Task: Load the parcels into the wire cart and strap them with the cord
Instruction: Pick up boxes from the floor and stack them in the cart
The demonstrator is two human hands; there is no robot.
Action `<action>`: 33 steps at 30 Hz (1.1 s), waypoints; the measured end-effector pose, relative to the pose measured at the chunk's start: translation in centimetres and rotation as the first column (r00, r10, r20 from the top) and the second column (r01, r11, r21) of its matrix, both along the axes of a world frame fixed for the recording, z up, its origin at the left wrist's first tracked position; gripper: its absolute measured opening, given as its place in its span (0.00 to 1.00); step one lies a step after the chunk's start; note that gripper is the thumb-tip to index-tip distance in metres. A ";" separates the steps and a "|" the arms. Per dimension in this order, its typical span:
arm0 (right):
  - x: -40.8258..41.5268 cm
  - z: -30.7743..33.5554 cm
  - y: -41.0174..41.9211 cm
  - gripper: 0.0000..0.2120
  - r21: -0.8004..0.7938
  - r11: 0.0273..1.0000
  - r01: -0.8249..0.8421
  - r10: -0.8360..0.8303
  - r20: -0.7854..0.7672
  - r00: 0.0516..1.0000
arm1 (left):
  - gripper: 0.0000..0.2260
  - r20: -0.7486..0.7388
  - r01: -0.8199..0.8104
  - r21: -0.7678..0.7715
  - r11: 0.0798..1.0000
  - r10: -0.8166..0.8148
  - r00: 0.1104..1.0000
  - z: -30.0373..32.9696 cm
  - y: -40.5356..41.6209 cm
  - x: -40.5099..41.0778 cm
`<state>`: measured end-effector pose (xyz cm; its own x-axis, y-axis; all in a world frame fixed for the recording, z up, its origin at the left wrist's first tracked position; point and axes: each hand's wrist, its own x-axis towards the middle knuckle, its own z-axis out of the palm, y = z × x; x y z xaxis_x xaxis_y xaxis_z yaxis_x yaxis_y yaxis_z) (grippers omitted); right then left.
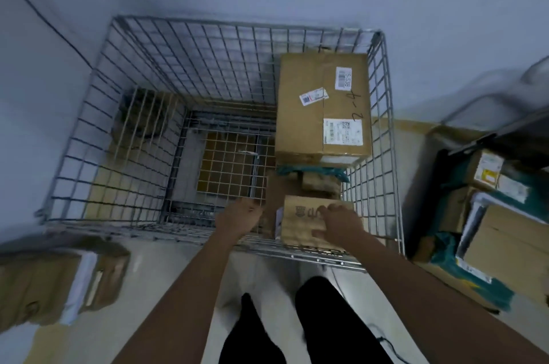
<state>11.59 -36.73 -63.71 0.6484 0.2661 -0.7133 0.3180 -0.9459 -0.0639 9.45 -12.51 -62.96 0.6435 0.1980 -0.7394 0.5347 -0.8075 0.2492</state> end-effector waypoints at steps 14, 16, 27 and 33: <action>-12.1 19.2 31.5 0.35 0.139 0.875 -0.464 0.427 0.234 0.874 | 0.21 0.460 -0.473 0.218 0.854 0.338 0.821 19.7 26.3 -24.7; -16.6 20.8 37.0 0.37 0.144 0.831 -0.537 0.492 0.259 0.831 | 0.22 0.461 -0.485 0.320 0.814 0.314 0.830 21.1 30.6 -32.1; -33.0 23.6 56.5 0.40 0.112 0.614 -0.781 0.719 0.330 0.612 | 0.24 0.433 -0.680 0.373 0.631 0.530 0.729 22.2 44.0 -54.3; -33.5 21.5 63.7 0.41 0.066 0.516 -0.854 0.797 0.329 0.506 | 0.27 0.422 -0.695 0.332 0.638 0.558 0.714 19.4 47.8 -55.7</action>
<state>-21.92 26.92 -42.19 0.1849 0.8784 -0.4408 0.9766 -0.2144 -0.0176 -46.26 35.34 -43.51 0.3843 0.8776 -0.2865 0.9220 -0.3489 0.1679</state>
